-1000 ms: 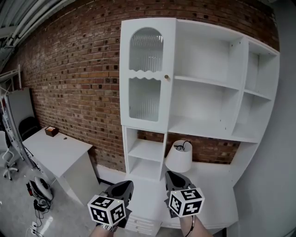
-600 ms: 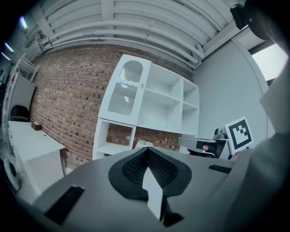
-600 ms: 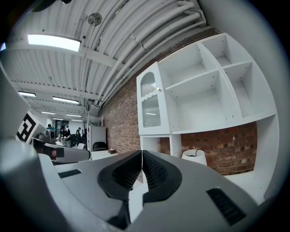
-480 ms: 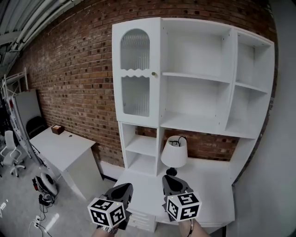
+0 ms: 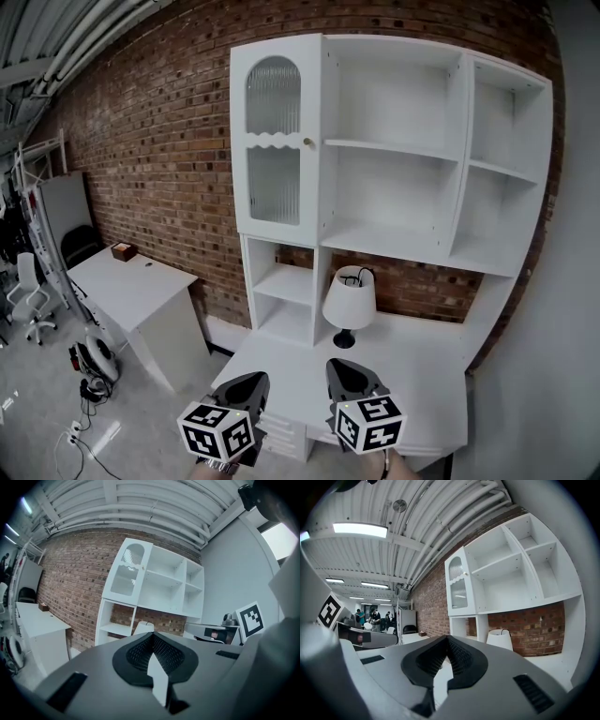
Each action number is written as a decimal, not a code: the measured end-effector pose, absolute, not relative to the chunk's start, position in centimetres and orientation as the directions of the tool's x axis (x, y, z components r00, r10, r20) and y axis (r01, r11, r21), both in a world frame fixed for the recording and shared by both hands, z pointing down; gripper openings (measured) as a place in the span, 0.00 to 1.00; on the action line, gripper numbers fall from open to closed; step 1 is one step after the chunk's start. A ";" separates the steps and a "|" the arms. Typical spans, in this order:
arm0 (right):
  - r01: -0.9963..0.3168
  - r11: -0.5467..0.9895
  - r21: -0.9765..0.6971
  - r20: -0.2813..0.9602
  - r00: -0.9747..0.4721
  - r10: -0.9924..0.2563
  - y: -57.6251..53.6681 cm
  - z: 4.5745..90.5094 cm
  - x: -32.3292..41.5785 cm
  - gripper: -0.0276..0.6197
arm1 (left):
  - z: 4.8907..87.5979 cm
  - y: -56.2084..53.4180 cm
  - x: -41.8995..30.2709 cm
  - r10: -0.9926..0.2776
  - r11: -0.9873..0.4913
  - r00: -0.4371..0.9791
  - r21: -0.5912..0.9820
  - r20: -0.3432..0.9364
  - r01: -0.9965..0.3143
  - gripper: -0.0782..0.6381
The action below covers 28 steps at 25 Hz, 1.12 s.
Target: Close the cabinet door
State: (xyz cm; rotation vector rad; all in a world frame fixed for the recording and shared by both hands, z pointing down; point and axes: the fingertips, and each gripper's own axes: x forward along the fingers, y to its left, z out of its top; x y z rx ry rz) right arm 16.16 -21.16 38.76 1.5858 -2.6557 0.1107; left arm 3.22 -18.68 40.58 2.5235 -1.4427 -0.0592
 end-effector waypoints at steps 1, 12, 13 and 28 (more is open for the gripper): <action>-0.878 0.477 -0.037 0.077 -0.478 -0.875 -20.9 38.8 16.3 0.09 | 40.7 -18.4 3.4 -0.856 -0.485 0.511 0.222 0.080 -0.846 0.12; -0.857 0.516 -0.024 0.076 -0.516 -0.853 -18.8 39.3 16.6 0.08 | 40.5 -16.2 4.4 -0.870 -0.464 0.488 0.214 0.072 -0.860 0.12; -0.855 0.517 -0.023 0.076 -0.517 -0.852 -18.6 39.2 16.6 0.08 | 40.4 -16.0 4.5 -0.870 -0.464 0.487 0.212 0.071 -0.860 0.12; -0.848 0.529 -0.028 0.062 -0.530 -0.846 -17.8 38.5 16.6 0.08 | 39.1 -15.3 5.2 -0.869 -0.472 0.490 0.187 0.063 -0.861 0.12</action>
